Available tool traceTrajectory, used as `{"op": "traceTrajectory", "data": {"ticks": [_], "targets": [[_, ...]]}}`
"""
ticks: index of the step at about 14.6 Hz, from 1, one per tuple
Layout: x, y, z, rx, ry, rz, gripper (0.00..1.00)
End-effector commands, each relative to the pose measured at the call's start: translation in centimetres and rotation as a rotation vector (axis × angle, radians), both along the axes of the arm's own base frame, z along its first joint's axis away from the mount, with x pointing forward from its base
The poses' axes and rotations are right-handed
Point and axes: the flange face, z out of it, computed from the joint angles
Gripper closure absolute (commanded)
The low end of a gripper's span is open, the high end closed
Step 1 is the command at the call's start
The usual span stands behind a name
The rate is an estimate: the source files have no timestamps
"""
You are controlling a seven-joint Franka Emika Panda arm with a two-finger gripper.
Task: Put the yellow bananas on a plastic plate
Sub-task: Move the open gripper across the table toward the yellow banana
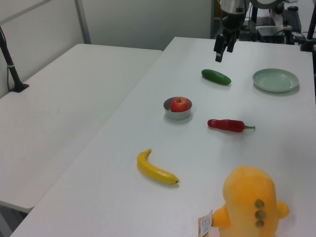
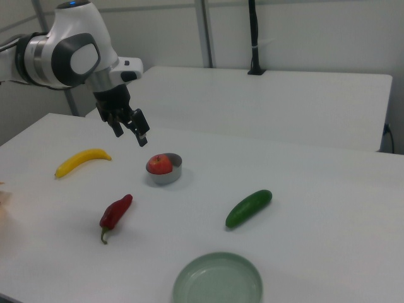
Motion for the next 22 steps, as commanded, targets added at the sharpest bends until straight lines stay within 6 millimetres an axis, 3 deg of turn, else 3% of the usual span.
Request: {"op": "traceTrajectory", "data": {"ticks": [1,6,10,16,18,22], "targets": [[0.3,0.2,-1.1,0.039,-0.004,0.015,0.00],[0.4,0.6,-2.4,0.068,-0.025,-0.026,0.00],[-0.6,2.7,-4.8,0.061,0.023,0.021,0.00],[-0.2,2.7,-5.0,0.066,-0.024,0.016,0.00],[0.1,2.1,-5.2,0.061,-0.025,0.012,0.00],[1.6,-2.0,-6.6,0.052,-0.064,-0.048,0.00]]}}
